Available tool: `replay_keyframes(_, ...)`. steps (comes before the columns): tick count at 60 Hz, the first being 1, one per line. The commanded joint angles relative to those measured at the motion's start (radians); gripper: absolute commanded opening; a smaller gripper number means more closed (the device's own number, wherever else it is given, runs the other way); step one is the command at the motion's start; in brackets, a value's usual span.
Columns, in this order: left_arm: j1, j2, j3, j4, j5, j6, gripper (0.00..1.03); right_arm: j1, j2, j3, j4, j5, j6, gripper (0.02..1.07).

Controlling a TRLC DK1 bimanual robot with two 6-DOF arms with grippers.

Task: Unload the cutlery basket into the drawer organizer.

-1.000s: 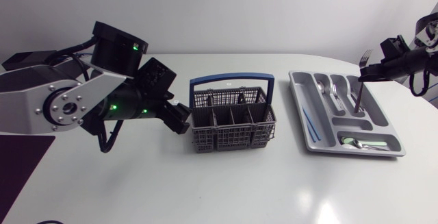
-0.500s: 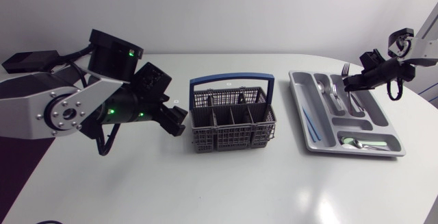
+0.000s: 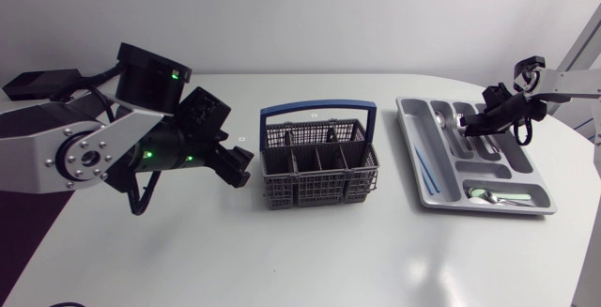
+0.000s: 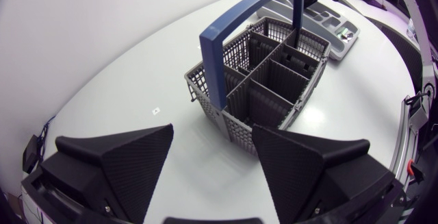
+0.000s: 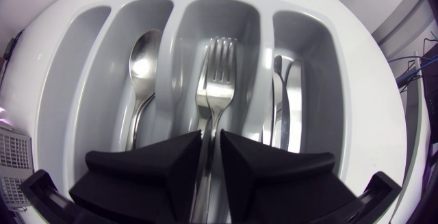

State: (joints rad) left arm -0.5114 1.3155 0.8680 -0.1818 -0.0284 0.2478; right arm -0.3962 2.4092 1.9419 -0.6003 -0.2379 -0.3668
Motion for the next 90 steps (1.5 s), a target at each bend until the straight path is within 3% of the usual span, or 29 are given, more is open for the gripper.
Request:
replay_keyframes(1,0.010,-0.010,-0.034,0.010,-0.002,0.013,0.80,0.000,-0.071,-0.055,0.020,0.002,0.019,0.70)
replay_keyframes(5,0.017,-0.004,-0.035,0.010,-0.002,0.013,0.80,0.005,-0.168,-0.159,0.073,0.002,0.019,0.85)
replay_keyframes(8,0.022,0.005,-0.038,0.012,-0.002,0.013,0.80,0.014,-0.249,-0.247,0.112,0.002,0.019,0.89)
replay_keyframes(24,0.037,0.105,-0.038,0.059,-0.001,0.018,0.80,0.146,-0.653,-0.695,0.231,-0.051,0.005,0.89)
replay_keyframes(38,0.057,0.189,-0.017,0.079,0.013,0.022,0.81,0.335,-0.792,-0.929,0.304,-0.049,0.034,0.89)
replay_keyframes(69,0.045,0.298,0.032,0.110,0.033,0.022,0.81,0.606,-0.785,-1.009,0.366,0.003,0.134,0.89)
replay_keyframes(90,0.102,0.287,0.002,0.116,0.048,0.061,0.81,0.695,-0.829,-1.055,0.366,0.035,0.177,0.89)
